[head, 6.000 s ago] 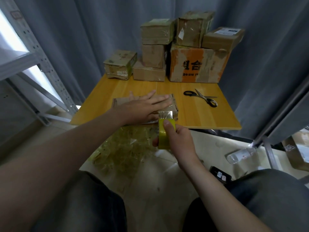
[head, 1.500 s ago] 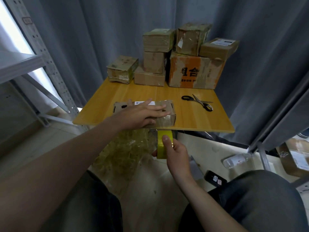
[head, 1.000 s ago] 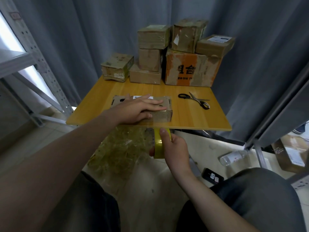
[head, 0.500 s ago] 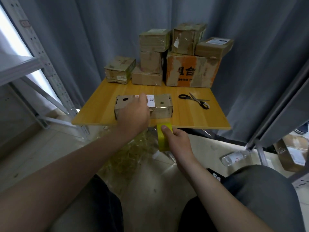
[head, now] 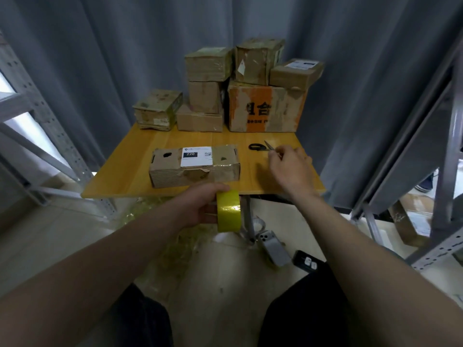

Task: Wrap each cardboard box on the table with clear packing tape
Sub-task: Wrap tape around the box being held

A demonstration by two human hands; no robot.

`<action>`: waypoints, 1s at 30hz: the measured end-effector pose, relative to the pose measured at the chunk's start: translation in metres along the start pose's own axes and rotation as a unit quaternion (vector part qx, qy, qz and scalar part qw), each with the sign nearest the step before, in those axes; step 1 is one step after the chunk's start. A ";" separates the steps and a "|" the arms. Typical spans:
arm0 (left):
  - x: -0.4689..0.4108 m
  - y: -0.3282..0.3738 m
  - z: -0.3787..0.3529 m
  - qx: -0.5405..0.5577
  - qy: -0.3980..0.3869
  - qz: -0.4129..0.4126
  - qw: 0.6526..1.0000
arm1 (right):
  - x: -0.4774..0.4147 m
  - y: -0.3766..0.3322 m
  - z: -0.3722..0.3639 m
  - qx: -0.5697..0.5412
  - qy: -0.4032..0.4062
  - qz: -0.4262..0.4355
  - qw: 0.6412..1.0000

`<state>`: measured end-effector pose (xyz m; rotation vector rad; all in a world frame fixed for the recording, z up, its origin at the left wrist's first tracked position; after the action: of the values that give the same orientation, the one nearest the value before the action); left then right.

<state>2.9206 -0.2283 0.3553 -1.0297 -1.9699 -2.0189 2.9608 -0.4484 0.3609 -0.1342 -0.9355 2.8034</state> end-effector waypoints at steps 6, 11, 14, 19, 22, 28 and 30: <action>-0.007 0.009 0.003 -0.028 0.003 0.015 0.999 | -0.053 -0.003 -0.009 0.213 -0.123 -0.064 0.967; -0.014 0.014 0.009 -0.040 0.001 0.022 0.999 | -0.070 -0.022 -0.027 0.266 -0.155 -0.024 0.951; -0.015 0.013 0.011 -0.050 -0.005 0.027 0.998 | -0.076 -0.022 -0.035 0.268 -0.155 -0.022 0.951; -0.018 0.010 0.015 -0.051 -0.005 0.035 0.998 | -0.074 -0.017 -0.044 0.227 -0.087 -0.004 0.970; -0.016 0.008 0.014 -0.048 -0.001 0.030 0.998 | -0.069 -0.010 -0.042 0.207 -0.040 0.027 0.977; -0.004 0.004 0.010 -0.040 0.006 0.014 0.999 | -0.053 0.007 -0.026 0.152 -0.076 0.099 0.980; -0.001 0.003 0.009 -0.043 0.018 0.011 0.999 | -0.045 0.009 -0.018 0.124 -0.111 0.111 0.980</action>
<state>2.9256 -0.2207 0.3563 -1.0200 -1.8613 -2.1132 3.0061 -0.4542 0.3421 0.1194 -0.6346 3.1645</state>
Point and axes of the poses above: each hand's wrist, its own x-axis away from the middle knuckle, its own z-axis out of the back of the hand, y = z × x, the point moved 1 cm from there along -x, towards the middle knuckle, and after that the axes turned 12 degrees about -y, right-handed, at the moved point
